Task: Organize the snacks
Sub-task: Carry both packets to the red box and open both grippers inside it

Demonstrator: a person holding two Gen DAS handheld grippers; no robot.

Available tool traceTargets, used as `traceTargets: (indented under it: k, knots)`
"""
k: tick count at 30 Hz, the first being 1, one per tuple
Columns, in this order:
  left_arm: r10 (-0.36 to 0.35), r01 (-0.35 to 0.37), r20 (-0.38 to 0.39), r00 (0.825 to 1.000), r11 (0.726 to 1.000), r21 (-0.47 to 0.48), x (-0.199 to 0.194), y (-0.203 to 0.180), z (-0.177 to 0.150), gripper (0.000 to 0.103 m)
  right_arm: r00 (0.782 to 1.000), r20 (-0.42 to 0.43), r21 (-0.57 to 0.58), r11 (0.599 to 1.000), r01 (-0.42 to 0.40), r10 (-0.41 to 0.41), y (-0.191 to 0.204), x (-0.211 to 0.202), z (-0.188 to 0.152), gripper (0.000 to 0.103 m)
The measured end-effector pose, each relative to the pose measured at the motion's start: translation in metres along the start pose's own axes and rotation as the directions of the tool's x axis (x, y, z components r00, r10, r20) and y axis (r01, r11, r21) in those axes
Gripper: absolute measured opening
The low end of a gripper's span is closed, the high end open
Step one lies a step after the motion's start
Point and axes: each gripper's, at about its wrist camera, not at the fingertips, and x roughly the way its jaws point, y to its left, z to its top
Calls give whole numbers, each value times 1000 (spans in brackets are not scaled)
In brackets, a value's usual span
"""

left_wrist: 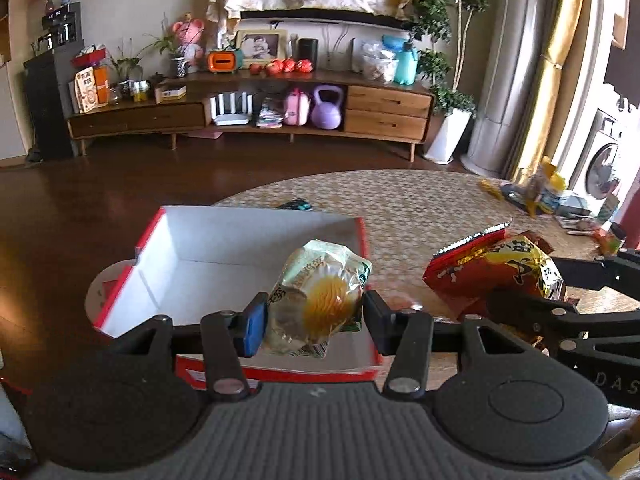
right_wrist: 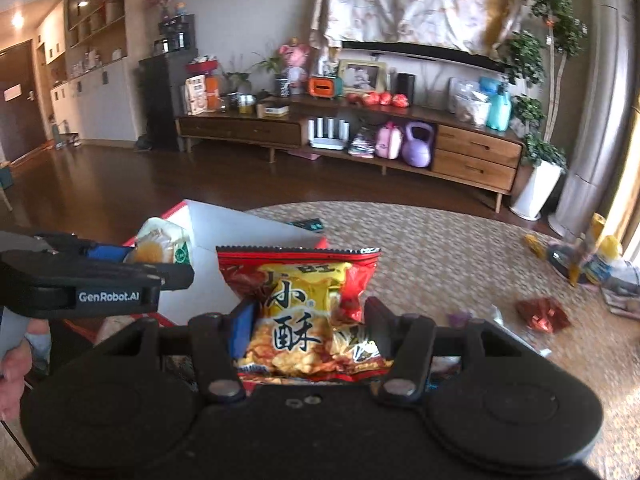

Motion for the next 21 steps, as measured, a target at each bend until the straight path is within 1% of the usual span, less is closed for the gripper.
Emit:
traceTargets:
  k: [7,11,15,21]
  knots:
    - [44,-45,-36,998,999,-23,16,42,6,50,999,-15,-37,999,-39,39,37,33,17,57]
    - [69,-72,-58,996,997,-35,31,64,9,51,997,-41,-51,997,-62,60,56,56,24,57]
    - [105,-107,-78,991,994,-31,49,86,13,51,996,-59,-75,995,-66,62,74,79,26,57]
    - [124,-125,-119,985,992,0,85,105,19,51,992,-111,-90,994,-66,56,91,118,21,57]
